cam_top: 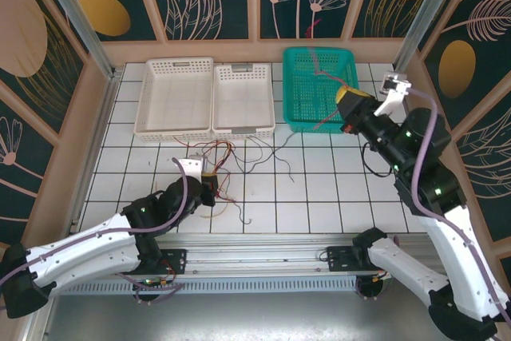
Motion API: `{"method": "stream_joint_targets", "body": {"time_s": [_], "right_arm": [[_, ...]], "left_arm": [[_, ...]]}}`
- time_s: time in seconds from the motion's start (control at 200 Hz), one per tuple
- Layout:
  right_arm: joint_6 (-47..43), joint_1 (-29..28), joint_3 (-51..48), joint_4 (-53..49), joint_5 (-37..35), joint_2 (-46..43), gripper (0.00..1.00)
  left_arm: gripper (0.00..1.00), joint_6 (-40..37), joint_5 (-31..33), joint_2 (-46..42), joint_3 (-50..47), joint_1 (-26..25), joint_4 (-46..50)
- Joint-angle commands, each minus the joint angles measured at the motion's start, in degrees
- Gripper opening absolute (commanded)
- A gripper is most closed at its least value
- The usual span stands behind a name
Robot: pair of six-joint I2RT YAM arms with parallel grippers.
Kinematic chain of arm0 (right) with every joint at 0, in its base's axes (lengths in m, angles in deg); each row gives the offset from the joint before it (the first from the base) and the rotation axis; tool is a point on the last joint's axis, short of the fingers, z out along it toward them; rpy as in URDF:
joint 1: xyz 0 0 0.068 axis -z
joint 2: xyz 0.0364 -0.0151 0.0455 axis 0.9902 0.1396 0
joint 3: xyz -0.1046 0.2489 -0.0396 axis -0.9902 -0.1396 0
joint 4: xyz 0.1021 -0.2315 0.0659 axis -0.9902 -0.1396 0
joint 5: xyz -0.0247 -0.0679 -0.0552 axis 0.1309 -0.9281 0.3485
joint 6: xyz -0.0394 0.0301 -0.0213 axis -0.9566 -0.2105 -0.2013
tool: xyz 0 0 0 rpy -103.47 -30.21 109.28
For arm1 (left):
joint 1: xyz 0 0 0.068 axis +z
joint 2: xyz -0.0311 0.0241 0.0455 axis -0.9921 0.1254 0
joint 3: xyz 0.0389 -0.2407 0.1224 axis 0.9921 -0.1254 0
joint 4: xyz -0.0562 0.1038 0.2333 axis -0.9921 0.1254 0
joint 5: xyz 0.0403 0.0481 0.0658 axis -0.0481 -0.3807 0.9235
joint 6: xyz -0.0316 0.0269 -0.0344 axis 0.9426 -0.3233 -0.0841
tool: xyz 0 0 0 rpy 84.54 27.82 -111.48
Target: Untangle the cables
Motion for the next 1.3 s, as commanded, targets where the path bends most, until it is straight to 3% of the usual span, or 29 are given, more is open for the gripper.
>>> {"method": "stream_joint_targets", "body": {"time_s": [0.0,0.215,0.52,0.771,0.961,1.161,1.296], "right_arm": [[-0.8,0.4,1.6,-0.7,1.0,3.8,0.0],[-1.5,3.3,3.0,1.3,-1.6,11.2,0.0],[4.1,19.2,1.9,7.5,10.0,29.6,0.0],[3.5,20.4,5.6,6.7,7.6,45.5,0.0],[2.4,20.2,7.5,5.2,7.0,51.2,0.0],[1.4,19.8,6.9,5.2,4.6,48.3,0.42],[1.3,19.7,4.6,6.6,3.8,44.0,0.55]], "left_arm": [[0.0,-2.0,-4.3,-1.3,2.4,0.3,-3.1],[0.0,-4.4,-10.0,-0.6,4.2,0.2,-6.2],[0.0,-5.1,-12.5,2.1,6.6,0.2,-8.4],[0.0,-5.0,-13.8,4.3,7.8,0.2,-11.0],[0.0,-4.8,-15.2,6.6,8.3,0.1,-12.9],[0.0,-4.7,-16.0,7.9,8.3,0.2,-14.3],[0.0,-4.3,-16.3,8.4,7.6,0.2,-15.5]]}}
